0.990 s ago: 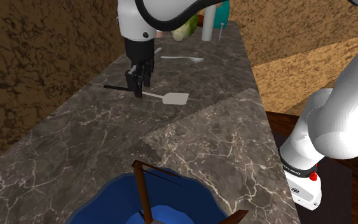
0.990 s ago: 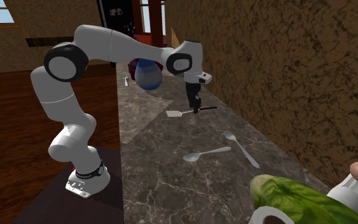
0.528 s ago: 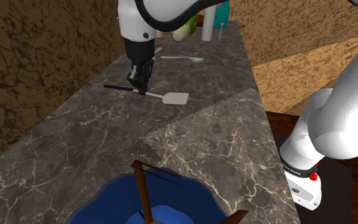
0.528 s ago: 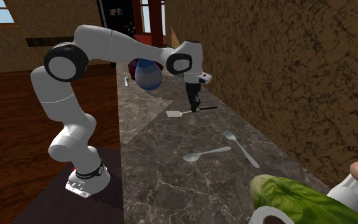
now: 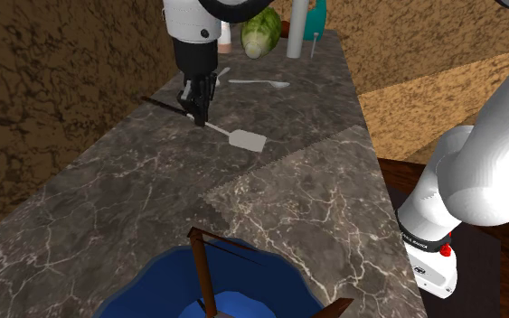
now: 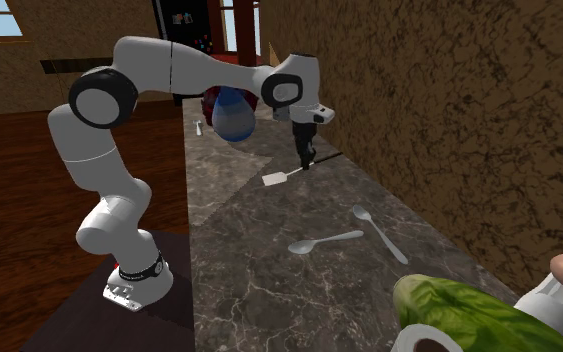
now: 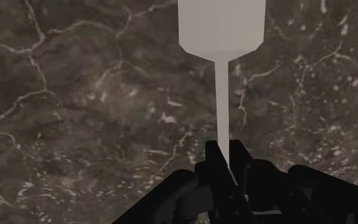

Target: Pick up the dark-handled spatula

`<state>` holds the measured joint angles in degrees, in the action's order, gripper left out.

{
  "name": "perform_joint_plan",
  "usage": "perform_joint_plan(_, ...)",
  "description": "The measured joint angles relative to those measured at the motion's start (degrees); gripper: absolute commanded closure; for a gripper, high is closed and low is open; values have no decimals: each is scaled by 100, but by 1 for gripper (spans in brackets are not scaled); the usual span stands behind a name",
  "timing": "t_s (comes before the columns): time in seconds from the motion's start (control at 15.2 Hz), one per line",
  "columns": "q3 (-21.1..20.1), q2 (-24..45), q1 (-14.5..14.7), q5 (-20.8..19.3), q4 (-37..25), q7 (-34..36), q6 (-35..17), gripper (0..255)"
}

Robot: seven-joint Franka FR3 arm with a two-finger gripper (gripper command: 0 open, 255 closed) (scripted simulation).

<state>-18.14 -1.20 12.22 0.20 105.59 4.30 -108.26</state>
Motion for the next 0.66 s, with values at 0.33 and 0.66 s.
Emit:
perform_joint_plan(0.33,6,-9,-6,3,-374,-12,382,255)
perform_joint_plan(0.66,5,4,-5,-2,-738,-6,734,255)
